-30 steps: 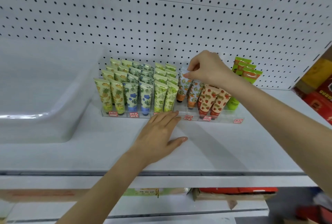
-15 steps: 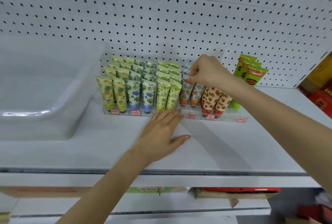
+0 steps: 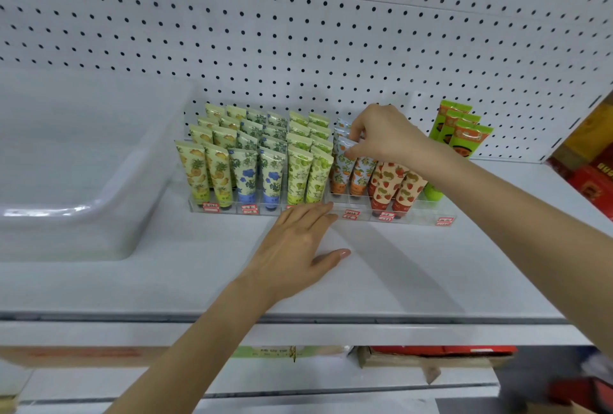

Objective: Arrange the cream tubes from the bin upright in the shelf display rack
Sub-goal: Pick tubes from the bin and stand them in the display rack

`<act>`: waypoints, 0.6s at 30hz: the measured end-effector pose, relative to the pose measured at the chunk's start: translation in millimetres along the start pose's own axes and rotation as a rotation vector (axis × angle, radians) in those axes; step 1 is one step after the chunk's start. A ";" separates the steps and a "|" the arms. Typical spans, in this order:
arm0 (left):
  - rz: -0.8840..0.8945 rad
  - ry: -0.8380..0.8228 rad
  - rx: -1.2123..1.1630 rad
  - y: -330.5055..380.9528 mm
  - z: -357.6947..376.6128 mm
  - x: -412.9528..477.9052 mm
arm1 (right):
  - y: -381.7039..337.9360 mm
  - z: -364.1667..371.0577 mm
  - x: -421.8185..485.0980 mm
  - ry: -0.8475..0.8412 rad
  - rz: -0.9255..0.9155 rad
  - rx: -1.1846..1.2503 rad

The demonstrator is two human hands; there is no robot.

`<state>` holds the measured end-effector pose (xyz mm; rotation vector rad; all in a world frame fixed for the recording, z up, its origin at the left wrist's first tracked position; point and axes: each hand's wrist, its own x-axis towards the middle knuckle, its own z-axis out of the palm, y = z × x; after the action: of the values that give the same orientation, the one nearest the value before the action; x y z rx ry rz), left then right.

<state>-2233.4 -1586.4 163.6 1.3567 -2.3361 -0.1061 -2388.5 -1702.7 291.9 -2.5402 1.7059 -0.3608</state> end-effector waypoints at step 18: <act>0.005 0.062 0.009 10.0 -19.2 -12.4 | -20.7 -49.5 -15.6 -0.002 -0.115 0.005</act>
<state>-2228.5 -1567.9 179.6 1.3390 -2.2916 -0.0508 -2386.6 -1676.4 341.2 -2.6409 1.5604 -0.3679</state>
